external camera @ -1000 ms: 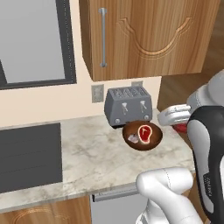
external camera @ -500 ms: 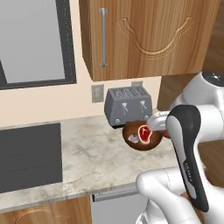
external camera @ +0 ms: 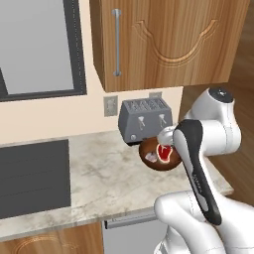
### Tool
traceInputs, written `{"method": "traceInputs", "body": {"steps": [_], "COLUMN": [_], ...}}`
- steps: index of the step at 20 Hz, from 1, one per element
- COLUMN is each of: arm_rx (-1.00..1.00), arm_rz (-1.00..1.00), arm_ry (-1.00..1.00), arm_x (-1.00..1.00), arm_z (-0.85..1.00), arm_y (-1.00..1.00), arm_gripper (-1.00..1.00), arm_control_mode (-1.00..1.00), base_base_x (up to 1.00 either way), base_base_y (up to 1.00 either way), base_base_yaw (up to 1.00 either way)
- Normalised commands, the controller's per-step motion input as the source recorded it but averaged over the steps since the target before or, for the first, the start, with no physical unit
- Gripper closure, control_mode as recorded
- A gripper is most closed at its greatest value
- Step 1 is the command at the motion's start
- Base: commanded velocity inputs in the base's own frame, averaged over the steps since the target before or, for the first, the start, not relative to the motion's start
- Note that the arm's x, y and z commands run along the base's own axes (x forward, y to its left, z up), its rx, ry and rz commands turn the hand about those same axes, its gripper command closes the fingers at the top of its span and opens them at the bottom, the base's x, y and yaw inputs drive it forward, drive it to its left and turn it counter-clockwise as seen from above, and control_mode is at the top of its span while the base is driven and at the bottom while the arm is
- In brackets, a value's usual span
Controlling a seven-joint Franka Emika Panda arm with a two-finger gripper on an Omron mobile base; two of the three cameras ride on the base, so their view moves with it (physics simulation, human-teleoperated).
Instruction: Take the steak, bell pepper, and garlic from the freezer and place them in the bowl on the counter.
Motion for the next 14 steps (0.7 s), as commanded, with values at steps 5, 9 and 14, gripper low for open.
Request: {"method": "traceInputs", "body": {"steps": [5,9,14], "arm_rx": [0.00,0.00,0.00], "arm_rz": [0.00,0.00,0.00], "arm_ry": [0.00,0.03,0.02], "arm_x": [0.58,0.54,0.52], "arm_z": [-0.28,-0.41,-0.40], "arm_y": [-0.09,0.00,-0.02], "arm_gripper": [1.00,1.00,1.00], "arm_control_mode": [-1.00,-1.00,-1.00], "base_base_x": [0.00,0.00,0.00], "base_base_y": [0.00,0.00,0.00], "base_base_yaw": [0.00,0.00,0.00]}}
